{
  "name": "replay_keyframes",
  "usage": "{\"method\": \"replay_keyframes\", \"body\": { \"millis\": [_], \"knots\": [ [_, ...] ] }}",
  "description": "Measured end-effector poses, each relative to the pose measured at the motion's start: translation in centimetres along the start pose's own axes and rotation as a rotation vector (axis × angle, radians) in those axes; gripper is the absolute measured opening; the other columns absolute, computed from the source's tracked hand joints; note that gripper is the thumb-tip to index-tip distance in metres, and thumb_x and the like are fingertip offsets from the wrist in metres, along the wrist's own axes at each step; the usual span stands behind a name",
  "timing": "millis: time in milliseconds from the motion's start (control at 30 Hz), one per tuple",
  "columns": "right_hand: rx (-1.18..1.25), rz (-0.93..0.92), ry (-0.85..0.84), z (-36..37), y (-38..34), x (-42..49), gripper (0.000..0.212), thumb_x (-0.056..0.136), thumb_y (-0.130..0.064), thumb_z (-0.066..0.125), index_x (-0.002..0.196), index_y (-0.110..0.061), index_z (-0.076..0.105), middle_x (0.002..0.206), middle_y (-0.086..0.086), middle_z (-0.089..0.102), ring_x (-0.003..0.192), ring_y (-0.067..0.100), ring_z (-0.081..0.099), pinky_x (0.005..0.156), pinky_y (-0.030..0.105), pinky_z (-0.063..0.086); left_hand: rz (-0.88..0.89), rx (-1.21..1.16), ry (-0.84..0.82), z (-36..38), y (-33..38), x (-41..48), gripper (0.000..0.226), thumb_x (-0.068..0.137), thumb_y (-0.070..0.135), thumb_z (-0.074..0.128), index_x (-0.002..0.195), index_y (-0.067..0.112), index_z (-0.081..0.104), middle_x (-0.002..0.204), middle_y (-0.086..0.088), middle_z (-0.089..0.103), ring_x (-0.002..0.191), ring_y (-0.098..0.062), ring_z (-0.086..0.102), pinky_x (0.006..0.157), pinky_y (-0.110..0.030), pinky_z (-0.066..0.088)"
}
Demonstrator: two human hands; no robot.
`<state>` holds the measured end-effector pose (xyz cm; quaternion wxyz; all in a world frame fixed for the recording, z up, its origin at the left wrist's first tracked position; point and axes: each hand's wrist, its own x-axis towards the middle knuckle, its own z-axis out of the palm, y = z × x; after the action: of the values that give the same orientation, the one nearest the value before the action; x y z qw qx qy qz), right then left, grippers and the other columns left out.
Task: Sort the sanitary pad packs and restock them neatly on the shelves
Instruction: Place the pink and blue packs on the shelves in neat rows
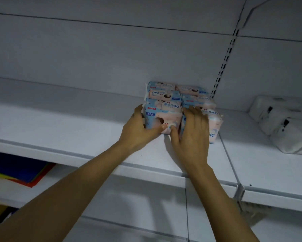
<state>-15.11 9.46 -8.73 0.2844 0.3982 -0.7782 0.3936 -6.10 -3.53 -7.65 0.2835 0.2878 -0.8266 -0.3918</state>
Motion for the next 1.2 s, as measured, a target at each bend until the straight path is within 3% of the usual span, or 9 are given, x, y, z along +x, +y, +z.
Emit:
{"method": "replay_keyframes", "body": {
  "millis": [67, 167, 333, 567, 733, 833, 967, 1100, 1200],
  "knots": [
    [-0.017, -0.070, 0.004, -0.5, -0.9, -0.6, 0.050, 0.086, -0.021, 0.061, 0.132, -0.004, 0.048, 0.135, 0.018, 0.051, 0.129, 0.035, 0.044, 0.110, 0.053, 0.033, -0.005, -0.020, -0.015, -1.9, -0.1, -1.6, 0.089, 0.079, 0.054, 0.069, 0.148, 0.025, 0.021, 0.148, 0.003, 0.040, 0.122, -0.019, 0.052, 0.097, -0.039, 0.050],
    [0.039, -0.112, 0.059, -0.9, -4.6, -2.4, 0.048, 0.087, -0.022, 0.061, 0.130, -0.002, 0.051, 0.134, 0.019, 0.053, 0.129, 0.036, 0.045, 0.112, 0.049, 0.032, 0.175, 0.260, 0.071, -6.4, -1.5, -5.7, 0.079, 0.086, 0.057, 0.058, 0.150, 0.021, 0.027, 0.156, 0.002, 0.028, 0.141, -0.019, 0.030, 0.112, -0.041, 0.033],
    [0.232, -0.238, -0.068, 1.7, -16.6, -8.0, 0.048, 0.091, -0.028, 0.051, 0.132, -0.003, 0.050, 0.137, 0.018, 0.051, 0.132, 0.034, 0.042, 0.113, 0.047, 0.028, 0.294, 0.497, 0.203, -16.9, -7.8, -15.3, 0.083, 0.085, 0.063, 0.044, 0.152, 0.020, 0.020, 0.160, 0.003, 0.014, 0.147, -0.014, 0.013, 0.117, -0.037, 0.019],
    [0.480, -0.323, -0.451, 5.0, -37.3, -23.6, 0.058, 0.090, -0.037, 0.046, 0.141, -0.010, 0.040, 0.150, 0.014, 0.036, 0.139, 0.032, 0.033, 0.114, 0.053, 0.027, -0.080, 0.661, 0.426, -33.7, -18.7, -36.7, 0.093, 0.081, 0.070, 0.039, 0.153, 0.019, 0.012, 0.158, 0.010, 0.000, 0.145, -0.005, -0.003, 0.116, -0.031, 0.009],
    [0.577, -0.313, -0.777, 4.7, -48.4, -37.5, 0.066, 0.090, -0.031, 0.063, 0.147, -0.014, 0.033, 0.156, 0.010, 0.025, 0.143, 0.024, 0.025, 0.117, 0.047, 0.022, -0.439, 0.653, 0.507, -39.9, -25.1, -52.2, 0.091, 0.080, 0.070, 0.039, 0.152, 0.019, 0.018, 0.161, 0.003, 0.008, 0.148, -0.018, 0.006, 0.115, -0.041, 0.014],
    [0.567, -0.337, -0.945, 5.1, -50.3, -43.7, 0.069, 0.088, -0.030, 0.066, 0.147, -0.013, 0.033, 0.156, 0.011, 0.027, 0.143, 0.025, 0.026, 0.117, 0.045, 0.023, -0.594, 0.590, 0.463, -40.6, -28.4, -58.0, 0.085, 0.088, 0.061, 0.047, 0.153, 0.017, 0.015, 0.161, 0.003, 0.005, 0.148, -0.018, 0.005, 0.117, -0.038, 0.011],
    [0.481, -0.211, -1.175, 6.9, -49.6, -47.9, 0.068, 0.091, -0.032, 0.062, 0.148, -0.014, 0.029, 0.157, 0.010, 0.023, 0.143, 0.024, 0.023, 0.115, 0.035, 0.017, -0.692, 0.495, 0.383, -40.6, -33.0, -61.0, 0.081, 0.091, 0.045, 0.059, 0.153, 0.016, 0.015, 0.161, 0.000, 0.005, 0.147, -0.020, 0.011, 0.116, -0.046, 0.022],
    [0.407, -0.057, -1.261, 10.6, -48.1, -49.9, 0.064, 0.089, -0.030, 0.063, 0.144, -0.014, 0.035, 0.148, 0.010, 0.037, 0.135, 0.026, 0.035, 0.111, 0.046, 0.032, -0.734, 0.382, 0.333, -40.7, -37.0, -59.4, 0.094, 0.080, 0.064, 0.047, 0.150, 0.007, 0.020, 0.159, -0.009, 0.013, 0.145, -0.020, 0.016, 0.113, -0.031, 0.015],
    [0.339, 0.070, -1.298, 13.9, -47.9, -51.6, 0.059, 0.088, -0.027, 0.065, 0.140, -0.011, 0.041, 0.142, 0.011, 0.044, 0.129, 0.027, 0.043, 0.107, 0.041, 0.037, -0.777, 0.316, 0.253, -40.4, -41.7, -57.9, 0.104, 0.070, 0.071, 0.033, 0.147, 0.001, 0.027, 0.155, -0.017, 0.024, 0.141, -0.028, 0.026, 0.113, -0.037, 0.021]
  ]
}}
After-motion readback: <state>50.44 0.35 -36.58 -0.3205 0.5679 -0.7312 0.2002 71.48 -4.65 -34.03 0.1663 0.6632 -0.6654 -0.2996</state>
